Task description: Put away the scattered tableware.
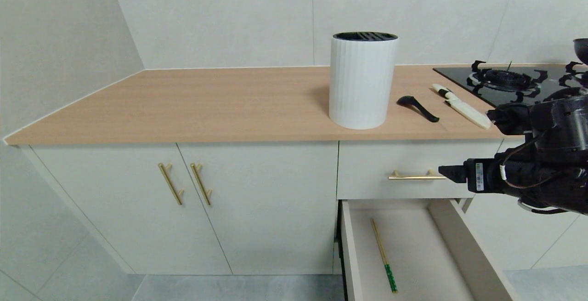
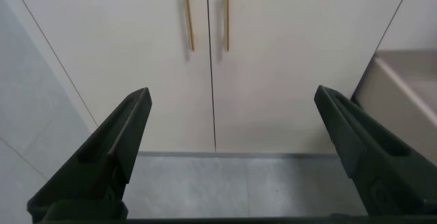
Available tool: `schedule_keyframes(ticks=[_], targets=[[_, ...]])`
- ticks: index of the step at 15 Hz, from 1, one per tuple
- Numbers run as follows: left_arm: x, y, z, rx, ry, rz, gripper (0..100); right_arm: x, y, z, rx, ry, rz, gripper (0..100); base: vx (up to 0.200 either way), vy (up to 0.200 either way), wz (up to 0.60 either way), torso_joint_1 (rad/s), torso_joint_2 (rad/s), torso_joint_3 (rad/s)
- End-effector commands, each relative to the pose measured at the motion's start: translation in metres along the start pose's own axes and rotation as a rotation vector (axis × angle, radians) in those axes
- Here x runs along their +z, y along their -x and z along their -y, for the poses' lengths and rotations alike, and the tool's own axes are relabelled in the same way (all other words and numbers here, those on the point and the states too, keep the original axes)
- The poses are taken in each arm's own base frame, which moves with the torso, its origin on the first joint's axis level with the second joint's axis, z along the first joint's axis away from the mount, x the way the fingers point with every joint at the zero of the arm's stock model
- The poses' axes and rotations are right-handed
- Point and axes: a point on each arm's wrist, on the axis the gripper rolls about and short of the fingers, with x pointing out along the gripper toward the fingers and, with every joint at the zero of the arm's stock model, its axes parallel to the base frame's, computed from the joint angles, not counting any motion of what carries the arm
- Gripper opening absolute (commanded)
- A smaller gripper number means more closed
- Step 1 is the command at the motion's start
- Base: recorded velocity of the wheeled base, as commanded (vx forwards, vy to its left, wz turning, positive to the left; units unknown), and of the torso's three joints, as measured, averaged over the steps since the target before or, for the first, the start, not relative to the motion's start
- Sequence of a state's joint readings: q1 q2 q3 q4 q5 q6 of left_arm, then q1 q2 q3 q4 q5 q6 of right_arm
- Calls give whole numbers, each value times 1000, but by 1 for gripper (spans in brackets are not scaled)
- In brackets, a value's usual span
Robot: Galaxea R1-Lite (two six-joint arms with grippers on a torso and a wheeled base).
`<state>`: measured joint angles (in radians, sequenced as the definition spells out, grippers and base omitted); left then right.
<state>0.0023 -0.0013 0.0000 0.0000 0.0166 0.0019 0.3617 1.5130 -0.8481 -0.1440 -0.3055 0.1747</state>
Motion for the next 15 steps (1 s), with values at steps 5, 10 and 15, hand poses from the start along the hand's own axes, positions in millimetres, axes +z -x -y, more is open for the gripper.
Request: schedule_keyframes(ticks=[5, 10, 15], targets=[[0, 0, 0, 1, 0, -1, 100, -2, -3, -1, -2, 4, -12, 100, 0, 0, 0, 192, -471, -288], [0, 0, 0, 1, -1, -1, 100, -3, -3, -1, 1, 7, -14, 100, 0, 0, 0, 224, -495, -288], [0, 0, 0, 1, -1, -1, 100, 0, -40, 0, -33, -22, 18, 100, 0, 0, 0, 81, -176, -96]])
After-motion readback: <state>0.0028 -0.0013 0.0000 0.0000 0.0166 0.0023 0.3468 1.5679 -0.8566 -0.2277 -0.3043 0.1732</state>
